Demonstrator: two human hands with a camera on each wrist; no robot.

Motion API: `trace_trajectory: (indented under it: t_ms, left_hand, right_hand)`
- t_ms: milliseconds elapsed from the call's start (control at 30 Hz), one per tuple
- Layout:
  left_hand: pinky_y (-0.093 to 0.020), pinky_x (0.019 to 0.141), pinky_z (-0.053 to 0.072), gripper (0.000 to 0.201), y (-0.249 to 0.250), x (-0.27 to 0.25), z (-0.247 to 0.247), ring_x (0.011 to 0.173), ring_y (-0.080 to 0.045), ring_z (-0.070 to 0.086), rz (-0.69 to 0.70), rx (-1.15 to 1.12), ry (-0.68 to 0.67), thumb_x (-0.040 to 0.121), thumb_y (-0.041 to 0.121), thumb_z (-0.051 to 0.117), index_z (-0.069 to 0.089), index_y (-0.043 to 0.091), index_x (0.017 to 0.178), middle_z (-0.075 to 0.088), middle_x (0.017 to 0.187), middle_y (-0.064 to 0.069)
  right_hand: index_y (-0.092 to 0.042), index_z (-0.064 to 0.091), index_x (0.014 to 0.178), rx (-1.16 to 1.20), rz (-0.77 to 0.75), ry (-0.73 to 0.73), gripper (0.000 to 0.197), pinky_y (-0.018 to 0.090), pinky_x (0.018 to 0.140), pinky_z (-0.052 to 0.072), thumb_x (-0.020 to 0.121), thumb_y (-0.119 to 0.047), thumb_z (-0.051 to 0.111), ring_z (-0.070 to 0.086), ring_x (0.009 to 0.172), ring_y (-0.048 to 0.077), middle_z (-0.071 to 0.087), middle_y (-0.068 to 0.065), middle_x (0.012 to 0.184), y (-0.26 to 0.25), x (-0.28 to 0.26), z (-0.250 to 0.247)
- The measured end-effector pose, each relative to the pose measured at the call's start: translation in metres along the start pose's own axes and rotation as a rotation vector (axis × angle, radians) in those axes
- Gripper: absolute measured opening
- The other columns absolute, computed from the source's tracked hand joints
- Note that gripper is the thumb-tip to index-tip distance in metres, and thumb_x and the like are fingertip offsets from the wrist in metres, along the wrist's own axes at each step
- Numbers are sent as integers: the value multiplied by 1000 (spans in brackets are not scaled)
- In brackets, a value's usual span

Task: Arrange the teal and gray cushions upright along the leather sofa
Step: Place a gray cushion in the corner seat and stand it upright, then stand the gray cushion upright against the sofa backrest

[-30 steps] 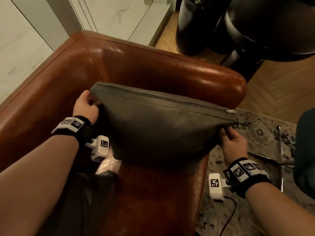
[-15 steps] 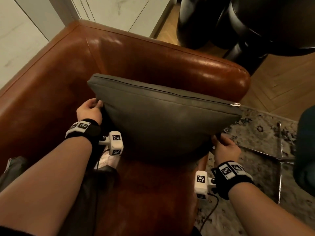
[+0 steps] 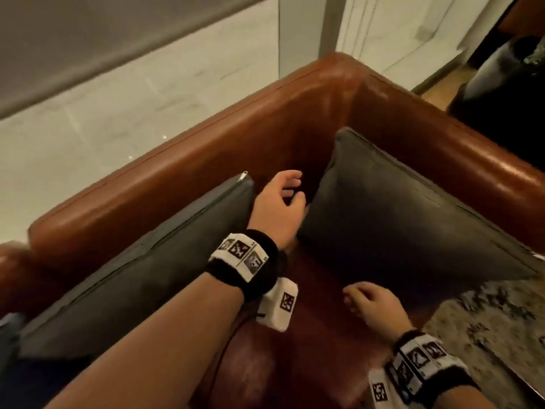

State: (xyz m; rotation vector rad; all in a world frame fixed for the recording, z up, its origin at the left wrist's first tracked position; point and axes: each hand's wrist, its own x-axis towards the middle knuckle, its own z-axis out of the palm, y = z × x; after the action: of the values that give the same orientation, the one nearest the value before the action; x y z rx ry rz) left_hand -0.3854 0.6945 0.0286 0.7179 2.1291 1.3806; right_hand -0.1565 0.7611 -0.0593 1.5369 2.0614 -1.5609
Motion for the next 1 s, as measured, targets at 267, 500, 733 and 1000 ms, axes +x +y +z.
trace_trajectory:
  t_ms: [267, 500, 733, 1000]
  left_hand:
    - [-43, 121, 10, 57, -114, -111, -158, 148, -17, 17, -114, 833, 173, 98, 47, 29, 19, 30, 151, 22, 160, 5]
    - [-50, 119, 10, 60, -177, -167, -223, 147, -24, 21, -353, 1066, 329, 95, 60, 15, 13, 38, 151, 24, 159, 5]
    - [-39, 103, 33, 42, -179, -197, -239, 115, -32, 47, -390, 792, 589, 98, 35, 44, 57, 9, 128, 59, 118, -16]
    - [-42, 86, 40, 27, -134, -167, -248, 97, -33, 51, -216, 839, 627, 97, 27, 51, 63, 8, 111, 62, 95, -12]
  right_hand:
    - [-23, 58, 130, -460, -1164, 27, 36, 28, 115, 28, 95, -25, 55, 41, 133, 12, 52, -2, 138, -193, -18, 136]
    - [-37, 16, 155, -1130, -1281, 38, 62, 43, 122, -1, 98, -60, 9, 6, 152, 17, 20, -9, 163, -207, 67, 148]
    - [-33, 59, 125, -327, -879, -170, 41, 27, 109, 33, 86, -37, 71, 44, 133, 22, 49, 7, 142, -208, 104, 105]
    - [-34, 67, 107, -137, -915, -24, 26, 23, 98, 48, 85, -21, 74, 64, 103, 9, 70, -5, 106, -226, 97, 66]
